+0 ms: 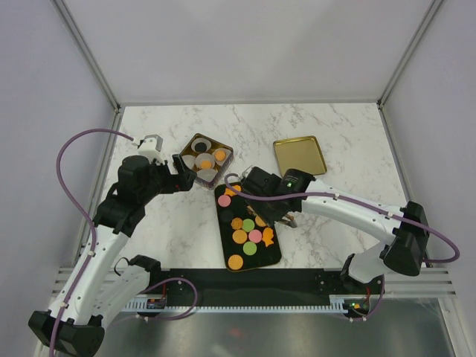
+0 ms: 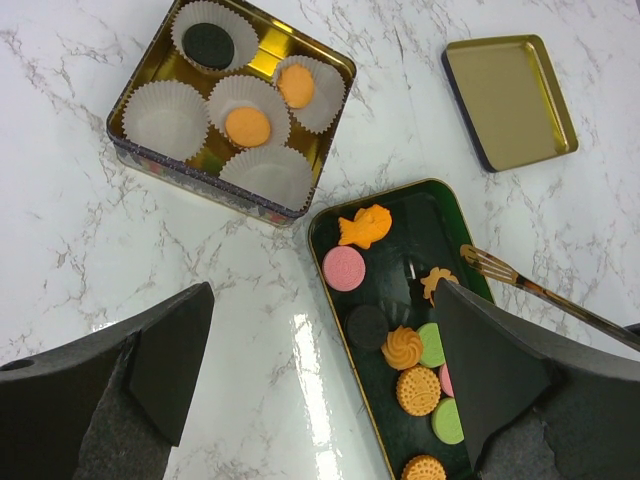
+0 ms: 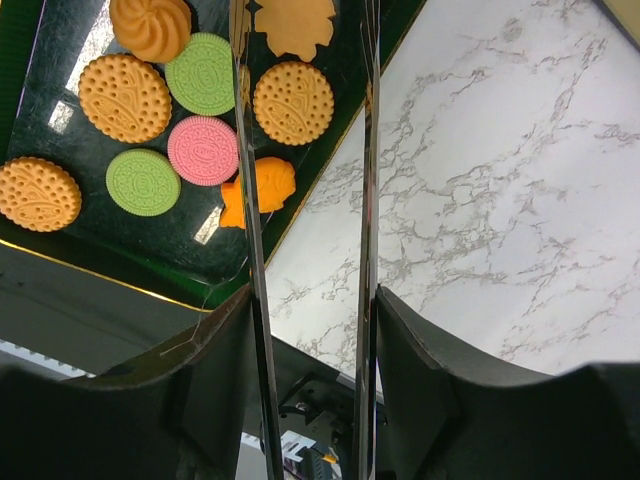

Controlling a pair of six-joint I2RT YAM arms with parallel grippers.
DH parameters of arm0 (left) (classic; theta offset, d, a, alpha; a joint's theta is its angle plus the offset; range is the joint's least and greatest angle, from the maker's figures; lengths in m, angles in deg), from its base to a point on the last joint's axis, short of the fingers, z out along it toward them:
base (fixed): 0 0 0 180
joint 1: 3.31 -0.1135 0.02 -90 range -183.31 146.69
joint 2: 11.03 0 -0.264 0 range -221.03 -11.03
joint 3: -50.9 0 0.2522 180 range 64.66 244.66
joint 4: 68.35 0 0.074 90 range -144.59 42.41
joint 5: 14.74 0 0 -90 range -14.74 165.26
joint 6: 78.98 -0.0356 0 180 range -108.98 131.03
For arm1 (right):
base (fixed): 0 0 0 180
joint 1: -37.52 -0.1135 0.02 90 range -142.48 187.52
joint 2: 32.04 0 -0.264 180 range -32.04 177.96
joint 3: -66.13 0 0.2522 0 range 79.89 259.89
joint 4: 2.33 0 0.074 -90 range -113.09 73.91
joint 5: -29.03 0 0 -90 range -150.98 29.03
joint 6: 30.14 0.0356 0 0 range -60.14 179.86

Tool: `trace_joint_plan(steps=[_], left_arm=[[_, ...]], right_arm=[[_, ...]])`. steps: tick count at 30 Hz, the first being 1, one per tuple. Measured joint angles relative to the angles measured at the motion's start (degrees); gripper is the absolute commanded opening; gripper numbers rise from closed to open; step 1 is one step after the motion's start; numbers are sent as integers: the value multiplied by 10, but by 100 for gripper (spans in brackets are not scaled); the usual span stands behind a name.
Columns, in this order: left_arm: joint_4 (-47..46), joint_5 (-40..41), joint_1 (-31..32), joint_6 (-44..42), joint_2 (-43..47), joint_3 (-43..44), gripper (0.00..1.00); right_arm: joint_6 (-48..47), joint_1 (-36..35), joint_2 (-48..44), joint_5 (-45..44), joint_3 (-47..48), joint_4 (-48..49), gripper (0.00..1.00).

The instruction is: Pack the cookies

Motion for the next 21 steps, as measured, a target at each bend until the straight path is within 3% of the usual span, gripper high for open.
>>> trace_joint_plan(steps=[21], left_arm=[[0, 0, 0, 0, 0, -1, 100]], right_arm=[[-7, 30, 0, 28, -33, 49, 57]])
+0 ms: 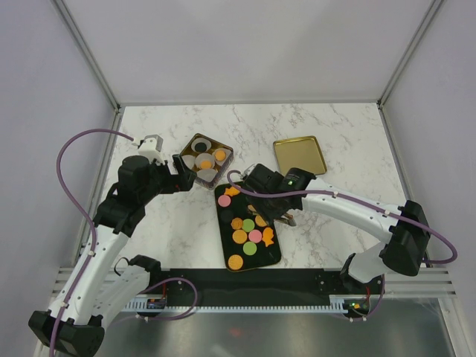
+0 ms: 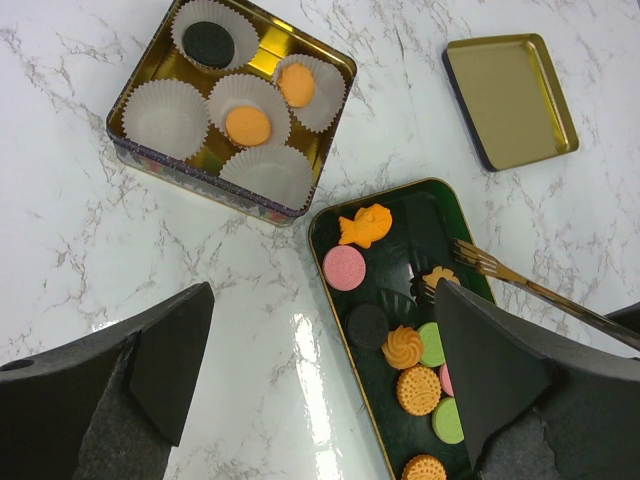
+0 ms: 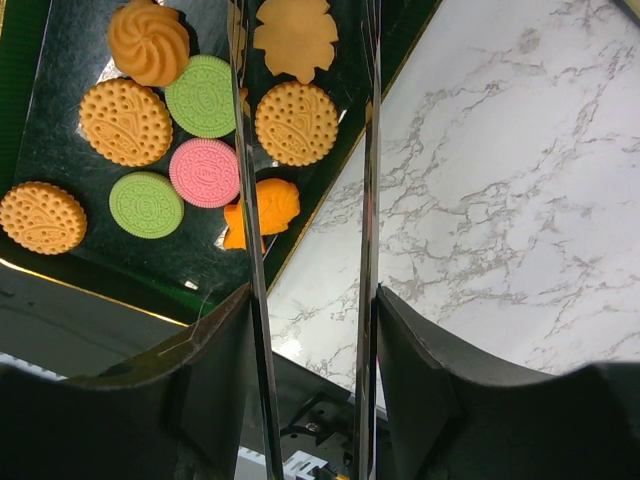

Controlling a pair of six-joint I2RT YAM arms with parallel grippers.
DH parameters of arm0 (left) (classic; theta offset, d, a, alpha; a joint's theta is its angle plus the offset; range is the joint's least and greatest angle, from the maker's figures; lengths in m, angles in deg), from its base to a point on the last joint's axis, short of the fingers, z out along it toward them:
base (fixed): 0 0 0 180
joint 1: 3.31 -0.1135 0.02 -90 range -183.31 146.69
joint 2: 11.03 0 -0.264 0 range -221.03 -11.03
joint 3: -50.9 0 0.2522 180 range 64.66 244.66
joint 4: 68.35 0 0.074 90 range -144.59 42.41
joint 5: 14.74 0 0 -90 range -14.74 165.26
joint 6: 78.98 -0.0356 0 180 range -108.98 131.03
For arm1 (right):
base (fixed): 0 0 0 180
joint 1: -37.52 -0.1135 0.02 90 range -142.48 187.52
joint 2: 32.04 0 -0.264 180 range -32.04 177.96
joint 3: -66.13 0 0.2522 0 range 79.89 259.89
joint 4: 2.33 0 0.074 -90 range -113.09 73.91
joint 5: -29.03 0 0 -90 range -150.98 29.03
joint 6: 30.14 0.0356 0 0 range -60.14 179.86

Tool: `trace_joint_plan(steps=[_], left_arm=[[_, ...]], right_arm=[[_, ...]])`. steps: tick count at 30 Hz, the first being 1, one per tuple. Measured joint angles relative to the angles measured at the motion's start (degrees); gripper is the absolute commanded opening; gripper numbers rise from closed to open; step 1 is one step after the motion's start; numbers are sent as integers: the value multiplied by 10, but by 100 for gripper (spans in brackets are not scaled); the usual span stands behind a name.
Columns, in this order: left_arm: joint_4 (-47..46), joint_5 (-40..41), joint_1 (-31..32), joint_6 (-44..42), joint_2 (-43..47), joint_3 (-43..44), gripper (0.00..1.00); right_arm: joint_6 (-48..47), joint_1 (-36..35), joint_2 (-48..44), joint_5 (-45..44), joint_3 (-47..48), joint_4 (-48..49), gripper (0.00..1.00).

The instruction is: Pack the cookies

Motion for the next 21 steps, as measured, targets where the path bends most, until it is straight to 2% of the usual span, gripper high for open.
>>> trace_joint_plan(steps=[21], left_arm=[[0, 0, 0, 0, 0, 0, 100]], right_arm=[[0, 5, 0, 13, -22, 9, 53]])
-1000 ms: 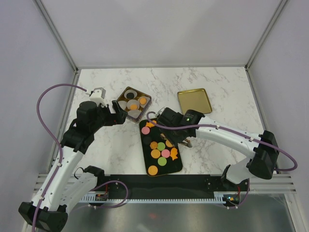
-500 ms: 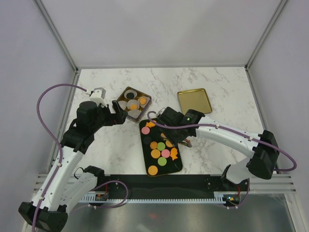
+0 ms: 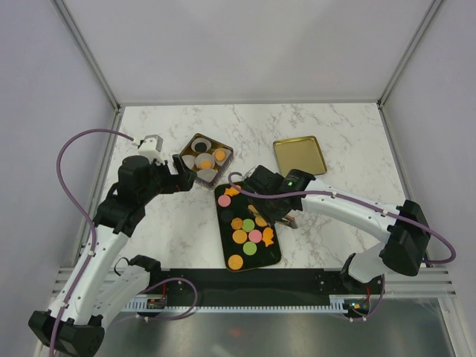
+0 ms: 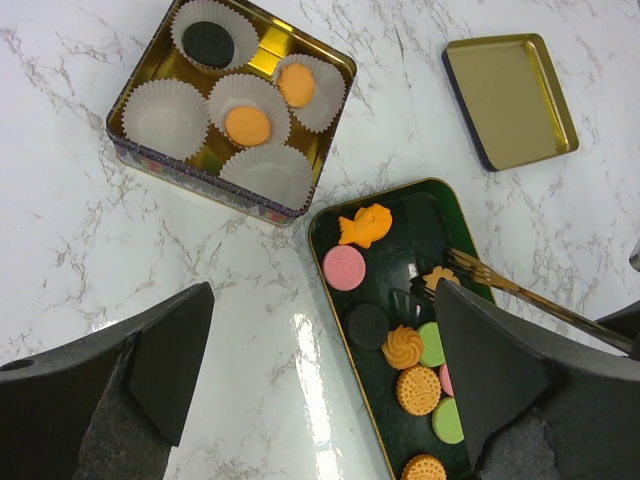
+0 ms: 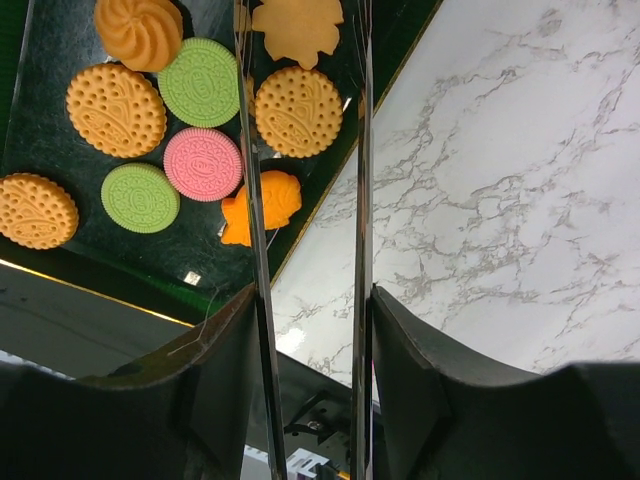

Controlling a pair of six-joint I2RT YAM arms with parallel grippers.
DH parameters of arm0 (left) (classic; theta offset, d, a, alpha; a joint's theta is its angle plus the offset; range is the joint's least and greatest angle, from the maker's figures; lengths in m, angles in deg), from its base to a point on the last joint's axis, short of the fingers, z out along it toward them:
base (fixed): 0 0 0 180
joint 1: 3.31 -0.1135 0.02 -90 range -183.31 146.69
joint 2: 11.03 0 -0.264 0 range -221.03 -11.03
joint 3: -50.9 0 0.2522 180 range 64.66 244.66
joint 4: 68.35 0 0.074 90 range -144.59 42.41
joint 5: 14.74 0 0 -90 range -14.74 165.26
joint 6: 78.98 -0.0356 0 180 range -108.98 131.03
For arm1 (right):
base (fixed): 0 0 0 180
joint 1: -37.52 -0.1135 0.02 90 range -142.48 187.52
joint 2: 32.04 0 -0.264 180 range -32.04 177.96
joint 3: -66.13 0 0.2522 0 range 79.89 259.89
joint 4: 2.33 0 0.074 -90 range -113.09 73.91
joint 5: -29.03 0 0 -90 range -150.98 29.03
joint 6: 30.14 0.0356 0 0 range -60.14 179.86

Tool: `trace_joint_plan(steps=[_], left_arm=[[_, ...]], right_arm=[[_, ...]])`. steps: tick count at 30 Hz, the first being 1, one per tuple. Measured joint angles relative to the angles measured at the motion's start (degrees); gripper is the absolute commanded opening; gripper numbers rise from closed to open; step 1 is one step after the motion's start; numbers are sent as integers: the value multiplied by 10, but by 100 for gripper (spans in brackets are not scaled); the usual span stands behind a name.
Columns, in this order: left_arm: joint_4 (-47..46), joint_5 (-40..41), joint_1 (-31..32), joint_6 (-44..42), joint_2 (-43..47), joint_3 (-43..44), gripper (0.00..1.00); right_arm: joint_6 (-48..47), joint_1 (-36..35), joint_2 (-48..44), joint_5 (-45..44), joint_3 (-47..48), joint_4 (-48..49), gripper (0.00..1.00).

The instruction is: Pack the cookies

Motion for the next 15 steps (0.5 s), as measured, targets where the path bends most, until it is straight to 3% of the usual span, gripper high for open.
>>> trace_joint_plan(steps=[6, 15], left_arm=[[0, 0, 0, 0, 0, 0, 100], [0, 0, 0, 0, 0, 0, 100]], right_arm=[[0, 3, 0, 7, 0, 0, 43], [-9, 23, 7, 7, 72, -9, 42]])
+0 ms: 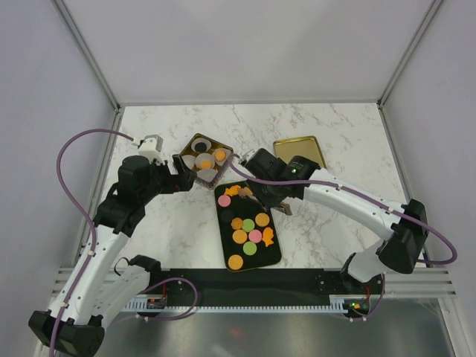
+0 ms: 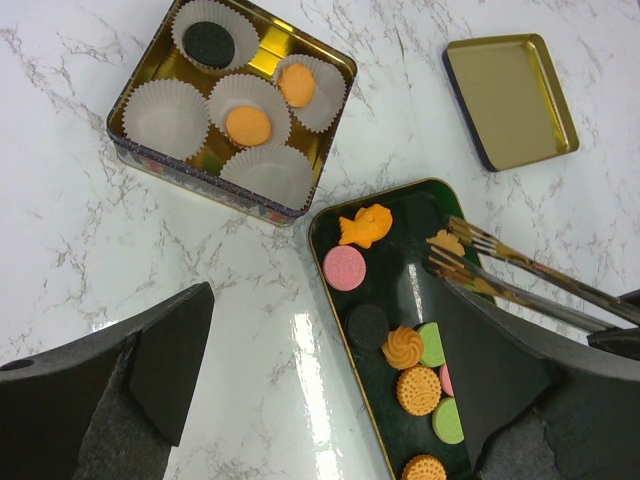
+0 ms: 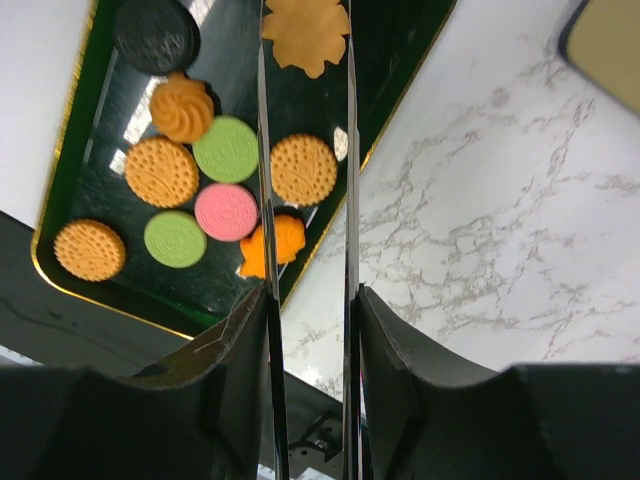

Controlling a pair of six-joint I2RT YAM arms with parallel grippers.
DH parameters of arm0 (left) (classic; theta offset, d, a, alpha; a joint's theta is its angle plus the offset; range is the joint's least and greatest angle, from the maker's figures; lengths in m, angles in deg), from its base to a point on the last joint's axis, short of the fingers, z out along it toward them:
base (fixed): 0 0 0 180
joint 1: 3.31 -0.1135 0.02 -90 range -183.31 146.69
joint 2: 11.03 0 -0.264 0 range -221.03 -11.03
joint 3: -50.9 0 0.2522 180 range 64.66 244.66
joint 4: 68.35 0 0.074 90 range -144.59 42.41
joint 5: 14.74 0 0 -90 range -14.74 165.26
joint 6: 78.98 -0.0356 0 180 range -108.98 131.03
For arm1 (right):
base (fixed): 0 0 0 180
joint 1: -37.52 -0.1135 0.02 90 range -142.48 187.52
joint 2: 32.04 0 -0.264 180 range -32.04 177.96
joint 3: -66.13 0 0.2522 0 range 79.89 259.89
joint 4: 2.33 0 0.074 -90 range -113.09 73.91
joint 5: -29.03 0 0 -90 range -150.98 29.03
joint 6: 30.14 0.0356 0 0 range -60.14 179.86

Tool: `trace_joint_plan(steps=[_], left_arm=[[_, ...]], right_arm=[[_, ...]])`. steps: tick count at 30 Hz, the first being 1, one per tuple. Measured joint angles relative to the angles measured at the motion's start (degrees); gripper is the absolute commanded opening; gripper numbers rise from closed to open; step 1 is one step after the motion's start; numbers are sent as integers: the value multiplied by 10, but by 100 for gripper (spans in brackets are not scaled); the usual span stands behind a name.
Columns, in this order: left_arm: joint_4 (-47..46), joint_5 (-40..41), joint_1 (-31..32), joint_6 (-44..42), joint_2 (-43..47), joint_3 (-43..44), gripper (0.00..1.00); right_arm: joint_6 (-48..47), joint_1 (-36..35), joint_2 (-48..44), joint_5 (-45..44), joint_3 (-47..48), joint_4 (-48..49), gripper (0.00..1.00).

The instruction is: Pack the cookies

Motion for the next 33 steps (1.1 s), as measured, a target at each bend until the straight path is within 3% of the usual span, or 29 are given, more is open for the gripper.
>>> trace_joint_plan(steps=[10, 19, 25, 33], left_arm=[[0, 0, 0, 0, 0, 0, 100], [0, 1, -3, 0, 1, 0, 100], [0, 19, -3, 0, 23, 0, 100], [0, 38, -4, 0, 45, -1, 100]], right_arm=[[-24, 19, 127, -1, 184, 12, 41], [-24, 26, 298, 16, 352, 73, 40], [-13, 26, 379, 35, 390, 127, 40], [8, 26, 396, 49, 392, 189, 40]])
